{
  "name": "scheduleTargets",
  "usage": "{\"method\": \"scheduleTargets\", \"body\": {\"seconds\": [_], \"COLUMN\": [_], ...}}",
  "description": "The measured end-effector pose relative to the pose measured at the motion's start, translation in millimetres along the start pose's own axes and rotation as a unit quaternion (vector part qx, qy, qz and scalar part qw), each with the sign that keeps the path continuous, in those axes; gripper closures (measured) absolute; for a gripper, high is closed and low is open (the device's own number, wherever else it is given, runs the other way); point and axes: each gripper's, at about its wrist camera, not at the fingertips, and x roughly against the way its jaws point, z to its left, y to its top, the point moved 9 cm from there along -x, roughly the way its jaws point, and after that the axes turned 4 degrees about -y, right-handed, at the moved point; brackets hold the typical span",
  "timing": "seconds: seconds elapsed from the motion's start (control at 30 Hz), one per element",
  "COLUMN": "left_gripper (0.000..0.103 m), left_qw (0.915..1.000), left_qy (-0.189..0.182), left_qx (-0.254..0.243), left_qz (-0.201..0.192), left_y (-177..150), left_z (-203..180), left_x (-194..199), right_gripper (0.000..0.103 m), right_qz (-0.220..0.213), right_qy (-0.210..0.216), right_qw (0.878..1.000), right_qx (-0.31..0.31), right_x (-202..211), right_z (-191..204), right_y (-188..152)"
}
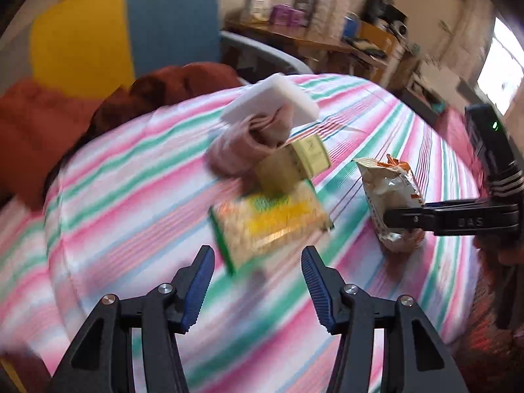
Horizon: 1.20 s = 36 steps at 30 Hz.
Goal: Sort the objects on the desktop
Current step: 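Move both tools back toward the muffin bag and cracker pack, then grasp the orange muffin bag with the right tool while the left tool grasps the WEIDAN cracker pack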
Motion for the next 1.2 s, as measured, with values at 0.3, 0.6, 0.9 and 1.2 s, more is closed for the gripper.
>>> {"method": "scheduleTargets", "body": {"seconds": [0.3, 0.6, 0.9, 1.2], "left_gripper": [0.038, 0.042, 0.042, 0.052], "left_qw": [0.9838, 0.9835, 0.9926, 0.9978], "left_qy": [0.014, -0.053, -0.021, -0.031], "left_qx": [-0.169, -0.161, -0.093, -0.059], "left_qz": [0.057, 0.062, 0.075, 0.01], "left_y": [15.4, -26.0, -18.9, -44.6], "left_z": [-20.8, -61.4, -57.0, -40.7], "left_x": [-47.9, -15.4, -37.5, -9.5], "right_gripper": [0.043, 0.043, 0.044, 0.045], "right_qz": [0.012, 0.012, 0.01, 0.0], "right_qy": [0.009, 0.003, -0.003, -0.021], "right_qw": [1.0, 1.0, 1.0, 1.0], "right_qx": [-0.005, 0.002, 0.003, 0.02], "right_x": [-7.1, -4.2, -6.4, -8.7], "right_z": [-3.5, -2.9, -0.5, 0.5], "right_y": [2.1, -2.5, 4.4, 9.6]}}
